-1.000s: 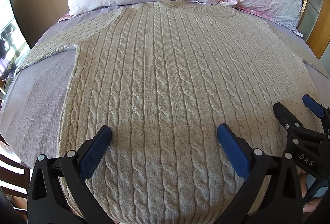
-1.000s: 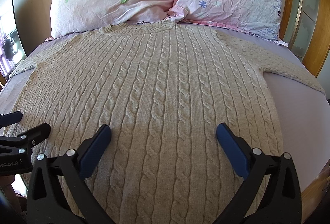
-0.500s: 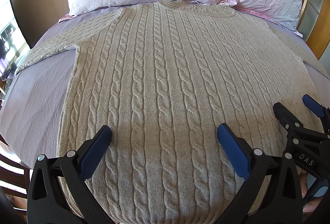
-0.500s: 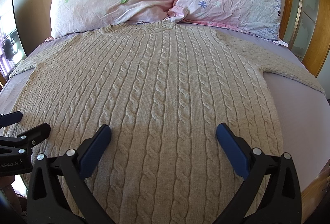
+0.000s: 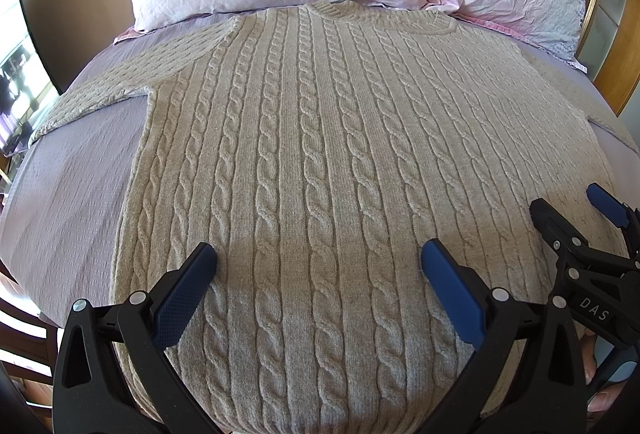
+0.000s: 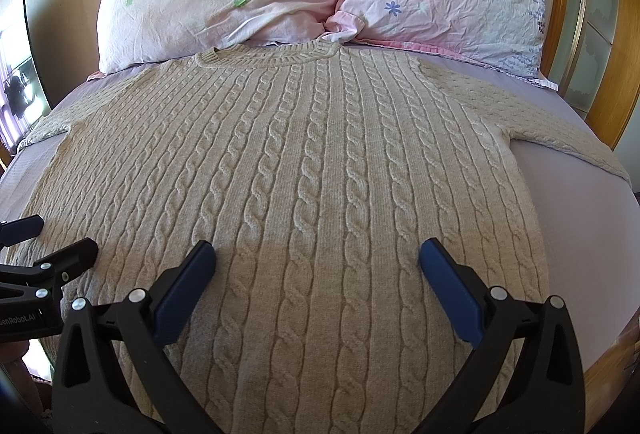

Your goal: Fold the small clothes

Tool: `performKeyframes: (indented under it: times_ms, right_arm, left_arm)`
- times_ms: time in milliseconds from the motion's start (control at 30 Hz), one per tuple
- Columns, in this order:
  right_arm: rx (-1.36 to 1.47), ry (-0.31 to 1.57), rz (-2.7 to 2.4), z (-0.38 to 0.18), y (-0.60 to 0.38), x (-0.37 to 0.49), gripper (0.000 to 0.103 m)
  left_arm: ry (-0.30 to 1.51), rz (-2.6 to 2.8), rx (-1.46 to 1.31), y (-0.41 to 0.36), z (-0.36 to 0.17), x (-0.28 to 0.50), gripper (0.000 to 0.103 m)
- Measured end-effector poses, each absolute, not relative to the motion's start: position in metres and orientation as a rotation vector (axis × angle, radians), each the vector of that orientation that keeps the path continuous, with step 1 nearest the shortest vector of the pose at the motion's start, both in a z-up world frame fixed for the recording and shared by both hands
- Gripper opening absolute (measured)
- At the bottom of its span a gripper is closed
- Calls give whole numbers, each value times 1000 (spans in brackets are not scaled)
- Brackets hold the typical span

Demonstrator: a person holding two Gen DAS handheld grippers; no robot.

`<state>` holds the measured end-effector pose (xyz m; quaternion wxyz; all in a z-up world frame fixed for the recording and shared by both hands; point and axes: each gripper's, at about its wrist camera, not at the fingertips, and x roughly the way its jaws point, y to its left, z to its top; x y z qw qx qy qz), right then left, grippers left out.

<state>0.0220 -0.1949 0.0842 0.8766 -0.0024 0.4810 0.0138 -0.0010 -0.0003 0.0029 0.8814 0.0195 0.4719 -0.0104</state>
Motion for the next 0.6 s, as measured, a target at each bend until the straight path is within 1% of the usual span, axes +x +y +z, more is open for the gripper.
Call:
performKeyframes:
  times_ms: [600]
  right_arm:
    - [-5, 1004, 29, 85, -197, 20, 101]
  left_arm:
    - [981, -22, 41, 0, 3, -1, 102]
